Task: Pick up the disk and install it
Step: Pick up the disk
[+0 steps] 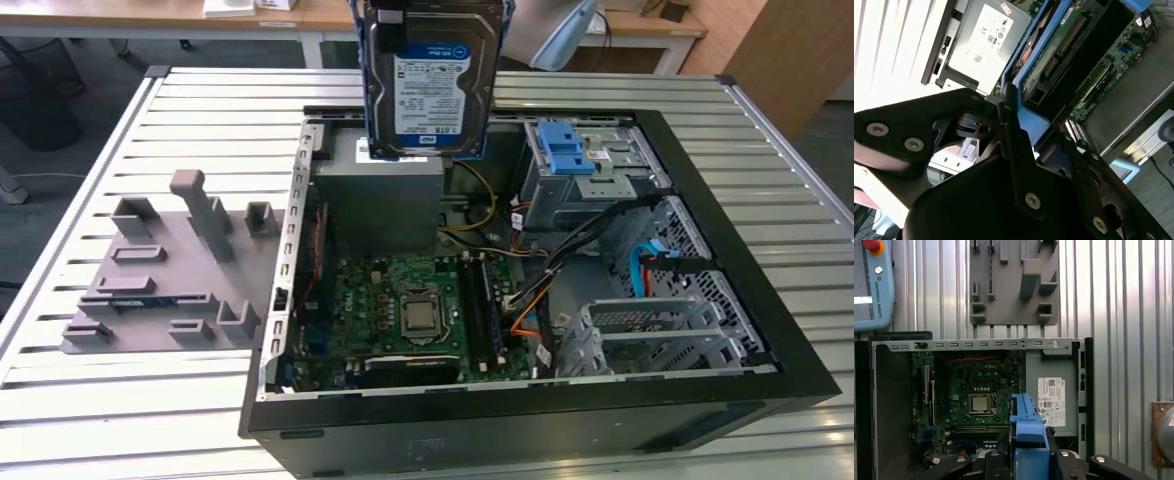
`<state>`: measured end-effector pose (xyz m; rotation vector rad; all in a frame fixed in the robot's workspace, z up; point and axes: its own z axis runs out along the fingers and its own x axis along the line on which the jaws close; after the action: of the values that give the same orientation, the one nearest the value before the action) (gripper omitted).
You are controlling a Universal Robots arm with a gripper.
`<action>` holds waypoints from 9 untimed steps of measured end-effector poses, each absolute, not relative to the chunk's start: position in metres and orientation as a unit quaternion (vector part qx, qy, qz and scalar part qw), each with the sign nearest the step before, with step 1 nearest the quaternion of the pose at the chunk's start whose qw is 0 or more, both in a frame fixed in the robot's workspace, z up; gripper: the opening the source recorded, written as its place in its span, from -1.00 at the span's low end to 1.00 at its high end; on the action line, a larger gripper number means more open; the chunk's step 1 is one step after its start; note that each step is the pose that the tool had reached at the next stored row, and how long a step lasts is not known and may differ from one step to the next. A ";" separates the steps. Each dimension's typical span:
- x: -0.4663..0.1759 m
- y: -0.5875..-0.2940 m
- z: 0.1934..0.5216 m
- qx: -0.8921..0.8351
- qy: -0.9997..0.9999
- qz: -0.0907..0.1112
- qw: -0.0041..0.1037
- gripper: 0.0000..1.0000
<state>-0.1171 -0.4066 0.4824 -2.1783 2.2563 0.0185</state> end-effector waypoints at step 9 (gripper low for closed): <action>-0.111 -0.431 0.481 -0.695 0.719 0.006 0.003 -0.27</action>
<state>-0.1111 -0.4305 0.4814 -2.1783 2.2564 0.0185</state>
